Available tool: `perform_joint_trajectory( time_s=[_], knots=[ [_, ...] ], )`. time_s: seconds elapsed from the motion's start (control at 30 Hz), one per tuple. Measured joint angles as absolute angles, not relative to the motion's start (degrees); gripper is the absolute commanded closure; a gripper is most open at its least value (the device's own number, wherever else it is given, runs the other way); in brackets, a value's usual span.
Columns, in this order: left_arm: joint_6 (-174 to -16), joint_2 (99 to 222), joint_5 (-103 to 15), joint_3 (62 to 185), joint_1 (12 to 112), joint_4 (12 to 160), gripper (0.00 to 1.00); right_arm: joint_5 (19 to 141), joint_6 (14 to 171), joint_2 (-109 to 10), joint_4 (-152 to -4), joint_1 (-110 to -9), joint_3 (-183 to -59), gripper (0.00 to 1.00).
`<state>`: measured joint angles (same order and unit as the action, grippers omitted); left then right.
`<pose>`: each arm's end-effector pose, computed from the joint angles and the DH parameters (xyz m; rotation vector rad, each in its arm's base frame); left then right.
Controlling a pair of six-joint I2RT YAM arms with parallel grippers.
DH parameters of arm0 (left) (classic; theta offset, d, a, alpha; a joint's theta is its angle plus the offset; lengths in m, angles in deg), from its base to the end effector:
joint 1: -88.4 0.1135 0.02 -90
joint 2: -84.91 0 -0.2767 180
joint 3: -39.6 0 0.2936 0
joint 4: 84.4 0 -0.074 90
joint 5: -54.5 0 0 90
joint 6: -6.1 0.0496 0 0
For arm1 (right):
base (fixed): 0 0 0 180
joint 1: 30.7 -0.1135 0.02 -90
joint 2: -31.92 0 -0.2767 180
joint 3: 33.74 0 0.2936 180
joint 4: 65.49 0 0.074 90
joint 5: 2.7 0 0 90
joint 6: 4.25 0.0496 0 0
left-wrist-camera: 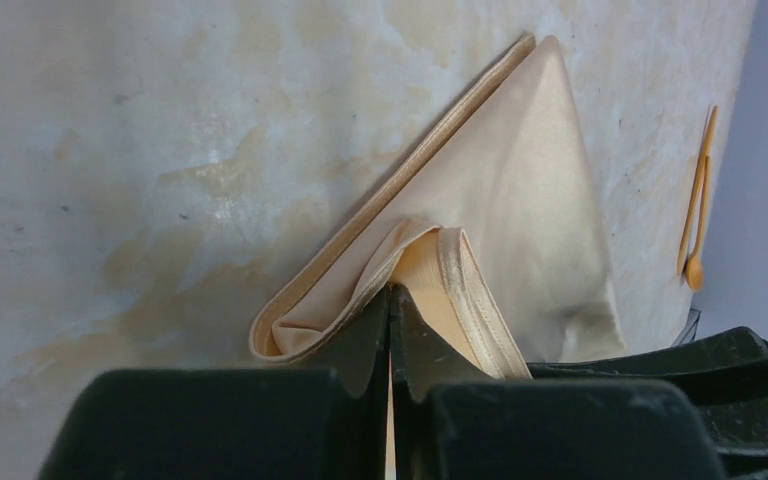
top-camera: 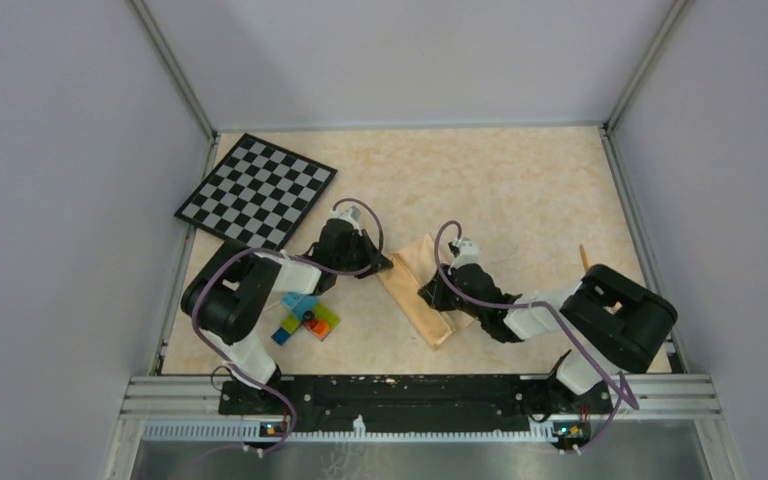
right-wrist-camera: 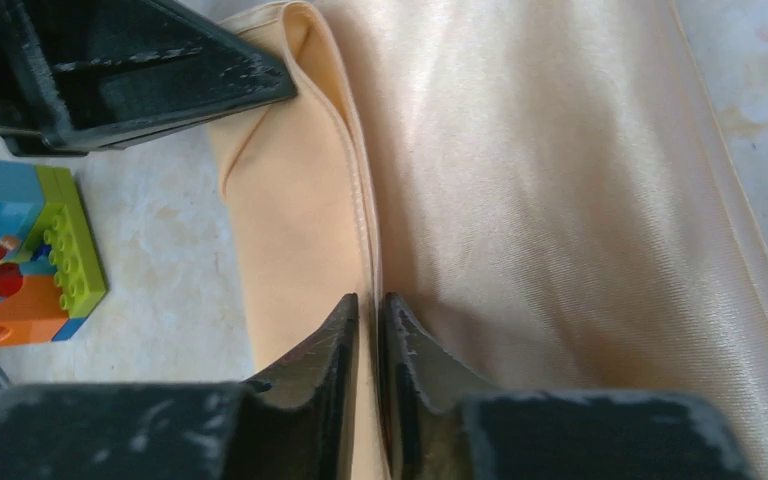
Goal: Fold the napkin into a case and place the utensils inside
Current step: Smooth out the 2/3-rectangle-folded napkin at the center of the board.
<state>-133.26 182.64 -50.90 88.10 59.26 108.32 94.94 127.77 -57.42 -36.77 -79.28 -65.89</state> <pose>0.2965 -0.1804 0.0929 -0.2587 2.3768 -1.0103 0.1929 0.2087 0.0847 -0.0380 2.1706 0.8160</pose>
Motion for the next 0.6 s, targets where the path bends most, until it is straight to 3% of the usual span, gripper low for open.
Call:
perform_joint_trajectory(
  time_s=[0.2,0.37,0.6],
  knots=[
    [-133.3,184.4,-51.8,87.8,59.5,112.5,1.00,93.0,121.6,-47.9,-51.7,-79.3,-71.2,0.44],
    [-133.3,184.6,-52.2,87.6,59.5,113.1,1.00,84.1,115.6,-42.9,-56.0,-78.1,-78.0,0.42],
    [-132.8,184.7,-52.4,88.1,59.5,112.2,1.00,60.6,115.6,-60.3,-45.9,-75.0,-84.6,0.41]
  ],
)
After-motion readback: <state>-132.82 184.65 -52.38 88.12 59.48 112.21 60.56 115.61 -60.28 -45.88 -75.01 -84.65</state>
